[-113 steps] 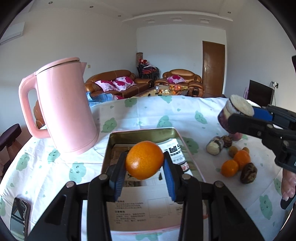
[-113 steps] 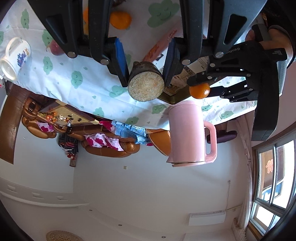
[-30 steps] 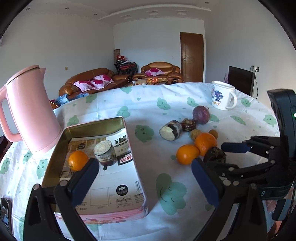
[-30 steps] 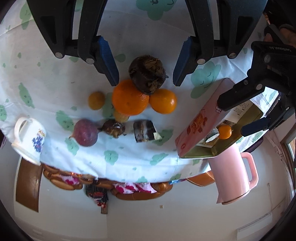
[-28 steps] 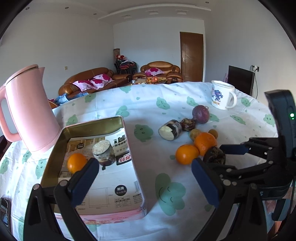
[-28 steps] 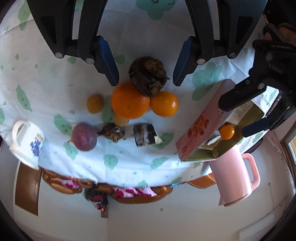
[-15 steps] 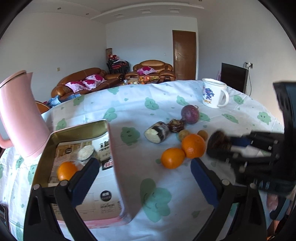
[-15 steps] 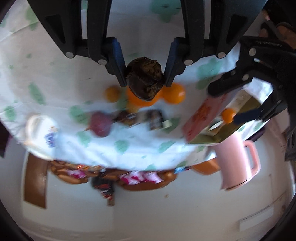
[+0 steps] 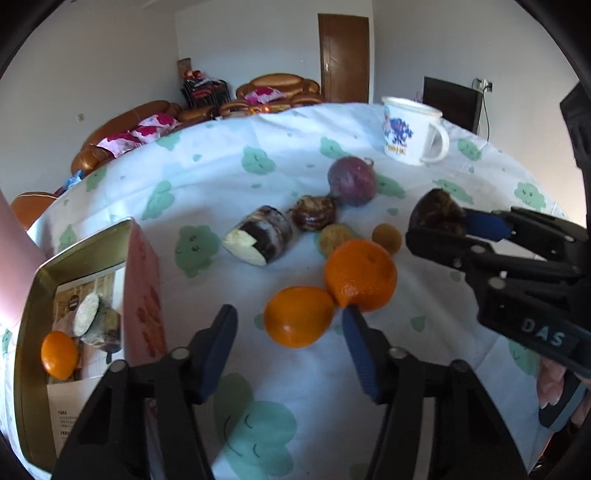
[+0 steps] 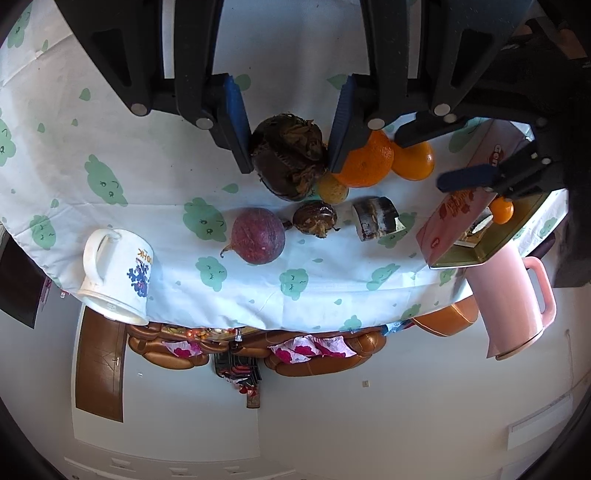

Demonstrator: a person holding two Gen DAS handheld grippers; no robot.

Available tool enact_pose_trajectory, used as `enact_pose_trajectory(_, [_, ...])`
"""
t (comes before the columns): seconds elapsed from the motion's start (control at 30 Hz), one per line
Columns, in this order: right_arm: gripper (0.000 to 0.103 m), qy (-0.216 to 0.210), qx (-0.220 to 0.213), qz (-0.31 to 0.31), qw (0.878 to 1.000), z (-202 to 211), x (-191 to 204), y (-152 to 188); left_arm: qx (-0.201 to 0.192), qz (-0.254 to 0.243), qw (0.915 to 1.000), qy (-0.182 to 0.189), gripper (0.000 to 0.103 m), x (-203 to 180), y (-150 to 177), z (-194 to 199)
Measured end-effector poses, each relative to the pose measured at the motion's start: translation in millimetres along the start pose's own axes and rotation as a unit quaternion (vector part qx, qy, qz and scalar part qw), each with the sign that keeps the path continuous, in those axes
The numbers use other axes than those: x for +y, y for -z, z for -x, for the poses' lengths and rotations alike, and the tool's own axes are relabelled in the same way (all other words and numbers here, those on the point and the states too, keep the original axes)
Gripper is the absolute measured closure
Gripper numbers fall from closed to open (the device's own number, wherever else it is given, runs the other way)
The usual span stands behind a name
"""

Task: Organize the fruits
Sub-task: 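Grasp a second orange with the left tool while the right tool grasps a dark mangosteen, then lift the orange and mangosteen off the table with both tools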

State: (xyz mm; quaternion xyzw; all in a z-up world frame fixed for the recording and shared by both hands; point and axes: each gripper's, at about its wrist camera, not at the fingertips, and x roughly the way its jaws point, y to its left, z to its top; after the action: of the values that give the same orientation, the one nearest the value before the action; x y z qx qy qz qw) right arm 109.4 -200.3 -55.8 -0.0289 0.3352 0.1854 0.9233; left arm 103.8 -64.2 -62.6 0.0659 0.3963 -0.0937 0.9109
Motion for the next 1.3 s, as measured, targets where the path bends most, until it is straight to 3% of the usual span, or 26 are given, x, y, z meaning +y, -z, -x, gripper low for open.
enact_pose_trajectory(0.1, [0.06, -0.002, 0.0, 0.005, 1.0, -1, 2, 0, 0.019, -0.004, 0.9997, 0.011, 0.049, -1, -1, -10])
enact_pose_trajectory(0.17, [0.06, 0.0, -0.002, 0.008, 1.0, 0, 3, 0, 0.033, -0.003, 0.9991, 0.026, 0.06, -2, -1, -15])
enact_pose_trajectory(1.3, [0.06, -0.036, -0.077, 0.019, 0.996, 28, 5, 4, -0.086, 0.039, 0.9954, 0.018, 0.061, 16, 3, 30])
